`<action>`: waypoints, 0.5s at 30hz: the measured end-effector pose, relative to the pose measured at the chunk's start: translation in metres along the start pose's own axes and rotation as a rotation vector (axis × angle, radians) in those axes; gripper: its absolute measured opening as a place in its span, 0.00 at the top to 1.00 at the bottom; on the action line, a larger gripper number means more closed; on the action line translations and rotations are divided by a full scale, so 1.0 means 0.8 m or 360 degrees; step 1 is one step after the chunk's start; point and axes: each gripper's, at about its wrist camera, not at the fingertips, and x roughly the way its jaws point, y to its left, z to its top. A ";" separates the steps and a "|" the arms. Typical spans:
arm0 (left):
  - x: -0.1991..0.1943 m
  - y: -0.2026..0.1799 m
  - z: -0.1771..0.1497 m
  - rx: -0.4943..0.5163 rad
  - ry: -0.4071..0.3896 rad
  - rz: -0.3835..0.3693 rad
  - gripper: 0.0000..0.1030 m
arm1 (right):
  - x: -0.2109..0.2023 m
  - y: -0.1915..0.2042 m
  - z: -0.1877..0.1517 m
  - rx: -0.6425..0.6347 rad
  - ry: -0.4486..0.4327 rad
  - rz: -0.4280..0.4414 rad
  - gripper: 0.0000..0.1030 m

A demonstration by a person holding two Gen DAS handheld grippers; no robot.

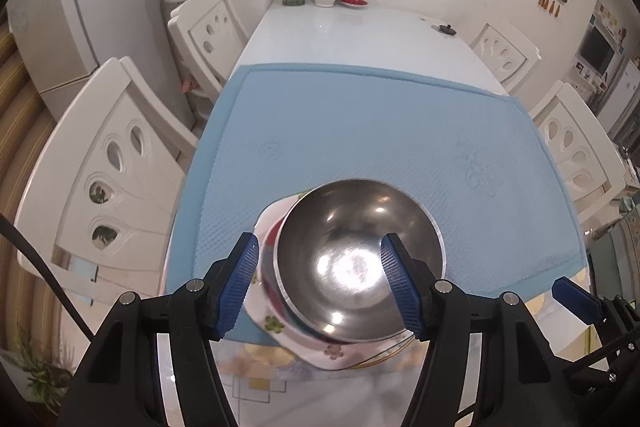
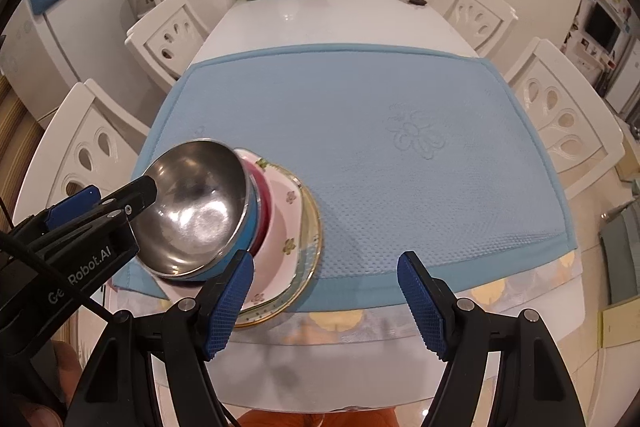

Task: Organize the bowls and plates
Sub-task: 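Lift the combined plate and bowl stack with both grippers and carry it to the mat edge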

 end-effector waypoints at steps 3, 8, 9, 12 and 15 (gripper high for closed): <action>-0.002 -0.013 0.004 0.0040 -0.0050 0.0053 0.40 | -0.002 -0.008 0.005 0.0001 -0.0016 -0.0024 0.30; -0.013 -0.052 0.015 0.0221 -0.0215 0.0328 0.40 | -0.003 -0.022 0.020 -0.0067 -0.0051 -0.0042 0.30; -0.015 -0.059 0.019 0.0241 -0.0234 0.0365 0.40 | -0.004 -0.026 0.024 -0.0082 -0.0068 -0.0050 0.30; -0.017 -0.077 0.031 0.0259 -0.0228 0.0375 0.38 | -0.004 -0.043 0.044 -0.0092 -0.0085 -0.0024 0.30; -0.013 -0.092 0.037 0.0257 -0.0190 0.0350 0.38 | -0.003 -0.069 0.064 -0.0058 -0.0088 -0.0014 0.30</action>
